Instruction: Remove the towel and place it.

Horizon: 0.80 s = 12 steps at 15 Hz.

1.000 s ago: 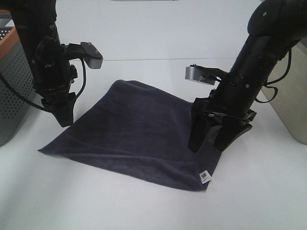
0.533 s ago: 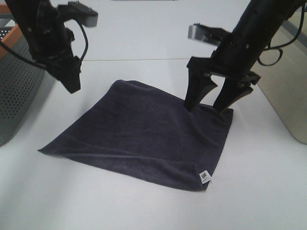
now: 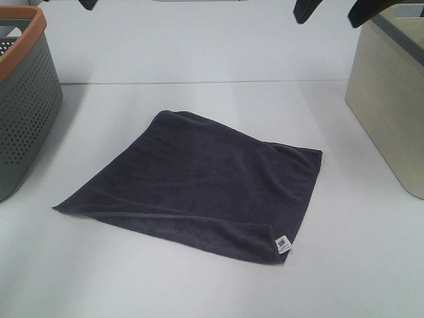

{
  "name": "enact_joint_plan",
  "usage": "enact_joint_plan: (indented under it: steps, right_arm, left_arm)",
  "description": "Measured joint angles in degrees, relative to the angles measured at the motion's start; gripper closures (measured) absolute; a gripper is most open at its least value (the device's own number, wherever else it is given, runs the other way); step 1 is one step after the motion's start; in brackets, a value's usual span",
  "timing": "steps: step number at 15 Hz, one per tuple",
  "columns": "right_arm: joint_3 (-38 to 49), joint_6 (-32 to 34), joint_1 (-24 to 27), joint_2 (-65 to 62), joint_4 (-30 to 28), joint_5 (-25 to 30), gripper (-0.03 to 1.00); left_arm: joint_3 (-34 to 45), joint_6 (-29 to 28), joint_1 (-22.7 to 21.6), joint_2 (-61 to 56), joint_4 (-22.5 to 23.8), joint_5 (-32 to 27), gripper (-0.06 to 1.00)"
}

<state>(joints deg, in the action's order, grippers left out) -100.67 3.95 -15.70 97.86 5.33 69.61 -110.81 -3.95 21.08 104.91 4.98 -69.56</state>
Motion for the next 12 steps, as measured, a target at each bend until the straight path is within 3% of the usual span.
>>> enact_joint_plan:
  steps: [2, 3, 5, 8, 11, 12]
  right_arm:
    - [0.00, 1.60, 3.04, -0.97, -1.09, 0.23, 0.19]
    - [0.00, 1.83, 6.02, -1.43, -1.09, 0.29, 0.20]
    - [0.34, 1.89, 10.89, -2.75, -1.26, 0.23, 0.21]
    - [6.07, 1.43, 12.43, -7.56, -5.33, 0.29, 0.21]
    - [14.84, 1.38, 12.43, -15.07, -3.90, 0.34, 0.21]
    - [20.74, 1.38, 12.43, -23.20, -1.26, 0.34, 0.21]
  left_arm:
    - [-0.06, -5.90, -2.64, -0.46, 6.99, -0.06, 0.34]
    - [-0.06, -6.59, -5.16, -0.46, 7.62, -0.06, 0.33]
    - [0.00, -5.79, -10.89, -0.92, 5.27, -0.11, 0.33]
    - [3.38, 1.15, -17.88, -3.67, -1.60, -0.11, 0.33]
    - [10.89, 2.46, -20.68, -9.74, -2.29, -0.11, 0.33]
    - [17.99, 1.60, -20.68, -17.59, -2.12, -0.11, 0.33]
